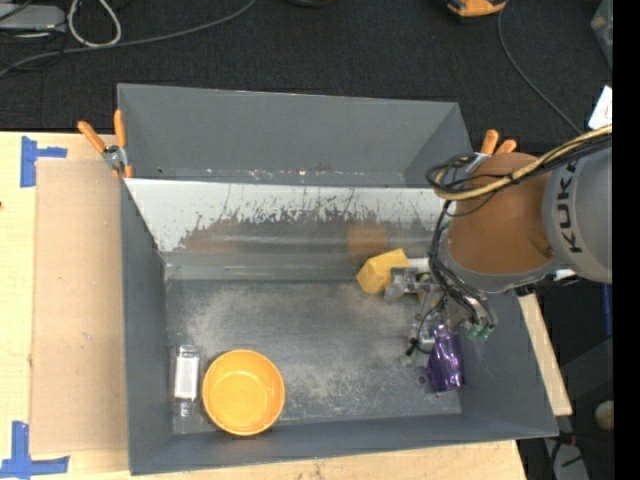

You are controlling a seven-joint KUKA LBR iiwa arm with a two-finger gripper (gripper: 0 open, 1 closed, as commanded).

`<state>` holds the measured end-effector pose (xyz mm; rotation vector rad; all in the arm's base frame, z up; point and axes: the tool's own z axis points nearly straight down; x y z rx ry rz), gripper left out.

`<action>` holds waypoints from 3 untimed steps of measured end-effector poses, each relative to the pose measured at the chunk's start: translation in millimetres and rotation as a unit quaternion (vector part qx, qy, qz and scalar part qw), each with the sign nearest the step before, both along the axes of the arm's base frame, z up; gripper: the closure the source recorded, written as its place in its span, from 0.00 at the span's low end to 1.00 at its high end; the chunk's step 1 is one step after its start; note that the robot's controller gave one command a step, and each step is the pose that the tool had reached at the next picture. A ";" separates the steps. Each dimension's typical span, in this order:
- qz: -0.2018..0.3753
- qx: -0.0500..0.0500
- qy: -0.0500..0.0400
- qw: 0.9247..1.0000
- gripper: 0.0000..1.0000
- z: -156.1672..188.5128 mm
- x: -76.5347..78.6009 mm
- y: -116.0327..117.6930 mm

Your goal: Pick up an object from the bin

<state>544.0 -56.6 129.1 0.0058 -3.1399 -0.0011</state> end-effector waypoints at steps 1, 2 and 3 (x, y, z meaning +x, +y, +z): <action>0.000 0.000 0.000 1.000 0.00 0.0 0.0 0.0; -0.018 0.000 -0.001 1.000 0.00 19.7 0.1 49.4; -0.050 0.000 0.003 0.999 0.00 13.8 -16.2 69.6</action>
Offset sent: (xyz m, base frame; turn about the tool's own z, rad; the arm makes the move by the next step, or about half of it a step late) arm 0.0003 0.0478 0.0201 0.0355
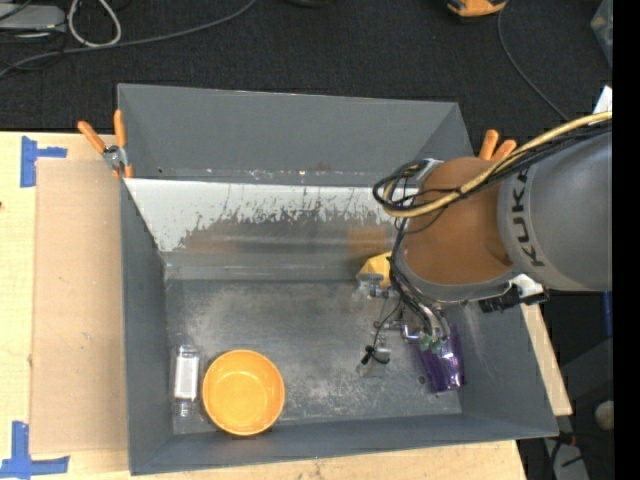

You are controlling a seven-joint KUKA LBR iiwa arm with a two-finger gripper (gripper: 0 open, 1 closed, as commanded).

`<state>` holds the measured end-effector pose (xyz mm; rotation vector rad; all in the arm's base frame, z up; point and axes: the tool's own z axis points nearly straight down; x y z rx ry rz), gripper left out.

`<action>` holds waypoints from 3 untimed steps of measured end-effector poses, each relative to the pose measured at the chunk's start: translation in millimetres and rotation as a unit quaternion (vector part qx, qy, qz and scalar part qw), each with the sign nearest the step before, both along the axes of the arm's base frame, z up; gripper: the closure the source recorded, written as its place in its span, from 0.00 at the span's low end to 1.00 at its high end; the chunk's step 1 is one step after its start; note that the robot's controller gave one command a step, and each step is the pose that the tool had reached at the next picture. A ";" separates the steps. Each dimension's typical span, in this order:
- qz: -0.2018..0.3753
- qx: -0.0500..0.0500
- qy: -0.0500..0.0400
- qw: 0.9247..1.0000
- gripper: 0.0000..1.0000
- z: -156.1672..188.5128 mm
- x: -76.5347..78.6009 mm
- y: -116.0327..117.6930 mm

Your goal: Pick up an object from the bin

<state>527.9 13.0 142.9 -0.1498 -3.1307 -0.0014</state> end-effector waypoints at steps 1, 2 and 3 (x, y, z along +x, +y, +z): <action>-0.026 0.000 -0.002 1.000 0.00 33.9 -10.2 -1.9; -0.055 0.000 0.000 0.998 0.00 24.1 -4.0 33.8; -0.070 -0.001 -0.001 0.998 0.00 40.0 -36.8 42.0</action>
Offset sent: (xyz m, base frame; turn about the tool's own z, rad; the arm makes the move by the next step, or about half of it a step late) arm -0.0025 0.0395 0.0207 0.1149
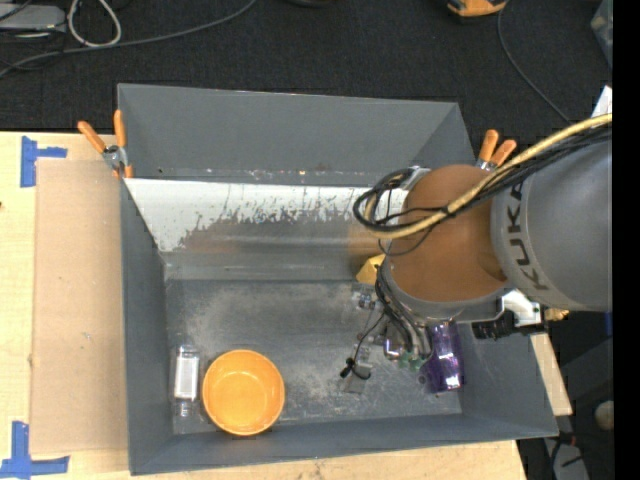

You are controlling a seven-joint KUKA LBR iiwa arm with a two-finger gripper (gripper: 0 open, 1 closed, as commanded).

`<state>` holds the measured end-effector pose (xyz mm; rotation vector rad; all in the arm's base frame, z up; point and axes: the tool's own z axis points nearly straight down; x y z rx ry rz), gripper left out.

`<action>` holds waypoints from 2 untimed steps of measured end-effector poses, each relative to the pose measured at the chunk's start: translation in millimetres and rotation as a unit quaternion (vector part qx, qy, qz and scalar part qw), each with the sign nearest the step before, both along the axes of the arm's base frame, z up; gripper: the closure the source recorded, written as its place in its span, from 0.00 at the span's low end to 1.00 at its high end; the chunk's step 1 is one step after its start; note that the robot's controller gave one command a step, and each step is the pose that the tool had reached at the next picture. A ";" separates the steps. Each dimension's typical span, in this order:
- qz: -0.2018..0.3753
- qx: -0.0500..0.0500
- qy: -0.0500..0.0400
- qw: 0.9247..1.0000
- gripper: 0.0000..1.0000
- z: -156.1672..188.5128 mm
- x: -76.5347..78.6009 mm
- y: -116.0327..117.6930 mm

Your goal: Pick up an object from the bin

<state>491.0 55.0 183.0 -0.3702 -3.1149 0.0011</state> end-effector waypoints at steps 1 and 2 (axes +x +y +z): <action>-0.027 0.001 0.002 1.000 0.00 -21.6 1.9 29.4; -0.052 0.000 0.001 0.999 0.00 -12.6 -7.6 44.3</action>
Offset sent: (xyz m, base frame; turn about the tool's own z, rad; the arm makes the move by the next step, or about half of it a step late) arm -0.0128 0.0517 -0.0006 0.1269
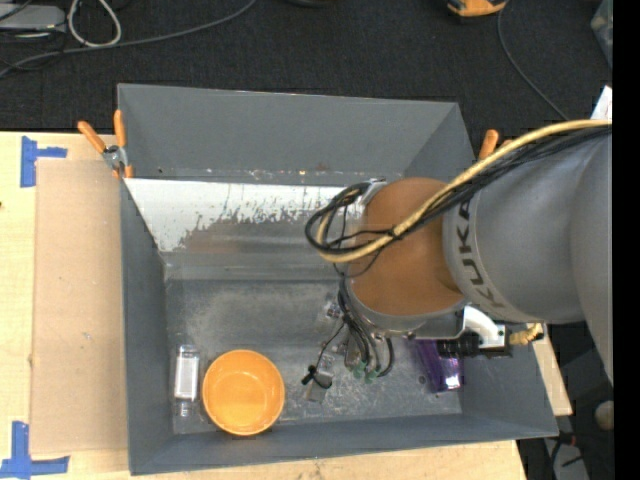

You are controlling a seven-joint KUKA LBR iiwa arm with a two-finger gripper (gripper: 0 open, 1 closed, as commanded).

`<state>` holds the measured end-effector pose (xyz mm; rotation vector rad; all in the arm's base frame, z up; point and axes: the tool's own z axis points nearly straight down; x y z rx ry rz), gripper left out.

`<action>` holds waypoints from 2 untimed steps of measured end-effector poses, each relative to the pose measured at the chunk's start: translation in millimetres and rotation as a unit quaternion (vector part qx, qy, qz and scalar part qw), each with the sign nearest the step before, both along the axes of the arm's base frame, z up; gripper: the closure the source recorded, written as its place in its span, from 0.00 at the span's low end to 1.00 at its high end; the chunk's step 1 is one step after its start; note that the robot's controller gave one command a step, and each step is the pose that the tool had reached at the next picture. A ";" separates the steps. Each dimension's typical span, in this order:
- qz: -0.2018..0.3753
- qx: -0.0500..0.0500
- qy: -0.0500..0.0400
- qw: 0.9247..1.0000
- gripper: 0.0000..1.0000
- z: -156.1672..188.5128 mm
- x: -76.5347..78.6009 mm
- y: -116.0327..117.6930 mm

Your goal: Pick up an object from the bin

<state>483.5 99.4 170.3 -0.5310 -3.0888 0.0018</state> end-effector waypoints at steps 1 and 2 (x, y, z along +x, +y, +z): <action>-0.042 0.001 0.002 0.999 0.00 3.7 17.4 15.6; -0.035 0.000 0.003 0.999 0.00 -25.0 1.8 53.5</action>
Offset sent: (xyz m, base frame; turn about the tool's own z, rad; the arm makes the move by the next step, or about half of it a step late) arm -0.0035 0.0687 -0.0344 0.0626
